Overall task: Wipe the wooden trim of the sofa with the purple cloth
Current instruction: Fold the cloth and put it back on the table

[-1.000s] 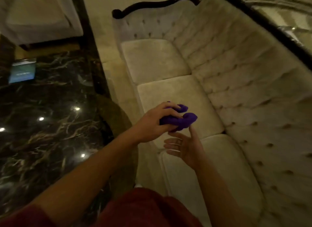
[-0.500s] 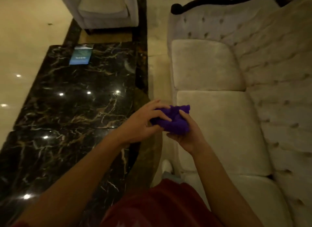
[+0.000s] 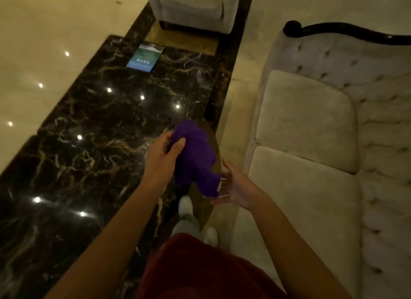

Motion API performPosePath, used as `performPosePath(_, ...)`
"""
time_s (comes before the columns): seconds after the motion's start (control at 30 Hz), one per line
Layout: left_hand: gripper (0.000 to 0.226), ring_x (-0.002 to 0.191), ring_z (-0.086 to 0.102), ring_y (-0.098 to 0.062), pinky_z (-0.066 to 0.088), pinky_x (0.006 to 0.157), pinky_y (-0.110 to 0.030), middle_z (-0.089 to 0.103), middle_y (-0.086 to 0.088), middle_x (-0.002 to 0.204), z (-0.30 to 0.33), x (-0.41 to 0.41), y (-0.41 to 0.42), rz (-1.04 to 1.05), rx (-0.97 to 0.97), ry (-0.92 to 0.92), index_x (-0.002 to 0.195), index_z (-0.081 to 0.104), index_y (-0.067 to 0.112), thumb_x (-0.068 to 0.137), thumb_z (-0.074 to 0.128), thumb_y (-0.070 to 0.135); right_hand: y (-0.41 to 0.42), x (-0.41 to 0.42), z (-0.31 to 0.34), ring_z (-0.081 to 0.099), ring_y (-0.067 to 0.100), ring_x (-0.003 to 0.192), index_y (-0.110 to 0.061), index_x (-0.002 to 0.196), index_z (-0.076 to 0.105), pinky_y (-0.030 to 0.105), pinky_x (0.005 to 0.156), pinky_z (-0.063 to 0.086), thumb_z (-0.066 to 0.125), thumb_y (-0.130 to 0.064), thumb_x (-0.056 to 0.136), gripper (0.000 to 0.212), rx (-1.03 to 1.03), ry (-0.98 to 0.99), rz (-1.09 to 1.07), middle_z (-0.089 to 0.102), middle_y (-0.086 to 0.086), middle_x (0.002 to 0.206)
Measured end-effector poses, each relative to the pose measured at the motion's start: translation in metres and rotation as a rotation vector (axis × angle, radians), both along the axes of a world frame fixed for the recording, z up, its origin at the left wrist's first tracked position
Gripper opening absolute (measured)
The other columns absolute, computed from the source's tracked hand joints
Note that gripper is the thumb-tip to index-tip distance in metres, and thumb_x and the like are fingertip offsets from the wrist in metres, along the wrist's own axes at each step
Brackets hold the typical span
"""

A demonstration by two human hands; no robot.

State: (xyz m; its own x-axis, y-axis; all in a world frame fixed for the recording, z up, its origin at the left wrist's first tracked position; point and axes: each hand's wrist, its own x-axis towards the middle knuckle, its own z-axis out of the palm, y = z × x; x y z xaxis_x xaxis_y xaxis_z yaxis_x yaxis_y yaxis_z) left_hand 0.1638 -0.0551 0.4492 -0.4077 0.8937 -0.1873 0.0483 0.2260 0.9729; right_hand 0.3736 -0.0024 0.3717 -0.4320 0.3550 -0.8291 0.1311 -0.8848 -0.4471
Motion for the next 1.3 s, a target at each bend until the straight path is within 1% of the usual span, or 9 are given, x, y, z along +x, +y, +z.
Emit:
performPosePath(0.07, 0.011, 0.102, 0.068, -0.006, 0.057, 0.091, -0.036, 0.071, 0.011, 0.108, -0.015, -0.009, 0.013, 0.065, -0.022, -0.008, 0.108, 0.065, 0.036, 0.101, 0.062, 0.028, 0.011, -0.023, -0.011, 0.071, 0.043, 0.110, -0.013, 0.130, 0.060, 0.055, 0.086, 0.061, 0.051, -0.066, 0.098, 0.062, -0.027, -0.022, -0.012, 0.071, 0.019, 0.125)
performPosePath(0.2, 0.028, 0.109, 0.064, -0.005, 0.054, 0.093, -0.032, 0.066, 0.012, 0.119, -0.041, -0.035, 0.042, 0.125, -0.080, 0.021, 0.128, 0.061, 0.021, 0.101, 0.060, 0.029, 0.054, -0.053, -0.026, 0.067, 0.023, 0.092, -0.014, 0.116, 0.066, 0.035, 0.078, 0.051, 0.054, -0.048, 0.104, 0.038, 0.267, -0.375, 0.034, 0.071, 0.010, 0.107)
performPosePath(0.37, 0.015, 0.105, 0.065, -0.001, 0.053, 0.088, -0.030, 0.067, 0.020, 0.110, -0.044, -0.086, 0.100, 0.154, -0.106, 0.004, 0.114, 0.064, 0.039, 0.100, 0.062, 0.033, 0.126, -0.087, -0.012, 0.076, 0.036, 0.104, -0.012, 0.133, 0.055, 0.045, 0.083, 0.060, 0.042, -0.066, 0.101, 0.064, 0.019, -0.052, 0.074, 0.077, 0.022, 0.113)
performPosePath(0.47, 0.014, 0.114, 0.068, -0.017, 0.058, 0.092, -0.044, 0.072, 0.008, 0.120, -0.038, -0.109, 0.124, 0.190, -0.082, -0.266, 0.110, 0.068, 0.039, 0.098, 0.065, 0.033, 0.145, -0.132, -0.004, 0.069, 0.041, 0.118, -0.019, 0.139, 0.052, 0.058, 0.102, 0.055, 0.048, -0.074, 0.093, 0.071, -0.041, 0.160, 0.032, 0.070, 0.025, 0.129)
performPosePath(0.57, 0.019, 0.119, 0.067, -0.026, 0.055, 0.098, -0.048, 0.071, -0.006, 0.127, -0.043, -0.125, 0.152, 0.255, -0.098, -0.511, 0.116, 0.069, 0.024, 0.098, 0.064, 0.020, 0.169, -0.180, -0.001, 0.069, 0.037, 0.120, -0.025, 0.140, 0.055, 0.060, 0.102, 0.054, 0.059, -0.063, 0.094, 0.060, 0.033, 0.233, -0.213, 0.066, 0.016, 0.138)
performPosePath(0.7, 0.019, 0.118, 0.068, -0.029, 0.053, 0.101, -0.049, 0.074, -0.008, 0.121, -0.049, -0.138, 0.170, 0.378, -0.100, -0.625, 0.111, 0.070, 0.018, 0.096, 0.059, 0.011, 0.213, -0.212, -0.009, 0.061, 0.035, 0.132, -0.018, 0.152, 0.049, 0.053, 0.097, 0.058, 0.077, -0.039, 0.087, 0.074, 0.078, 0.279, -0.358, 0.062, 0.014, 0.145)
performPosePath(0.87, 0.018, 0.109, 0.071, -0.019, 0.055, 0.094, -0.046, 0.077, 0.003, 0.112, -0.080, -0.175, 0.147, 0.667, -0.161, -0.655, 0.103, 0.073, 0.027, 0.090, 0.061, 0.023, 0.248, -0.259, -0.042, 0.061, 0.034, 0.131, -0.013, 0.148, 0.053, 0.048, 0.087, 0.060, 0.093, -0.033, 0.071, 0.089, 0.020, 0.261, 0.118, 0.063, 0.016, 0.144)
performPosePath(1.07, 0.010, 0.098, 0.066, -0.013, 0.053, 0.075, -0.026, 0.067, 0.000, 0.106, -0.125, -0.191, 0.123, 0.907, -0.312, -0.393, 0.098, 0.062, 0.024, 0.094, 0.068, 0.030, 0.259, -0.306, -0.092, 0.067, 0.030, 0.124, -0.017, 0.143, 0.058, 0.051, 0.090, 0.060, 0.094, -0.037, 0.071, 0.083, -0.118, 0.171, 0.471, 0.068, 0.012, 0.138)
performPosePath(1.3, 0.021, 0.113, 0.066, -0.018, 0.057, 0.098, -0.045, 0.067, -0.003, 0.122, -0.225, -0.174, 0.104, 1.012, -0.374, -0.488, 0.114, 0.063, 0.025, 0.097, 0.064, 0.036, 0.274, -0.338, -0.174, 0.066, 0.028, 0.126, -0.023, 0.135, 0.064, 0.053, 0.089, 0.061, 0.092, -0.028, 0.075, 0.066, -0.112, -0.010, 0.824, 0.071, 0.007, 0.134)
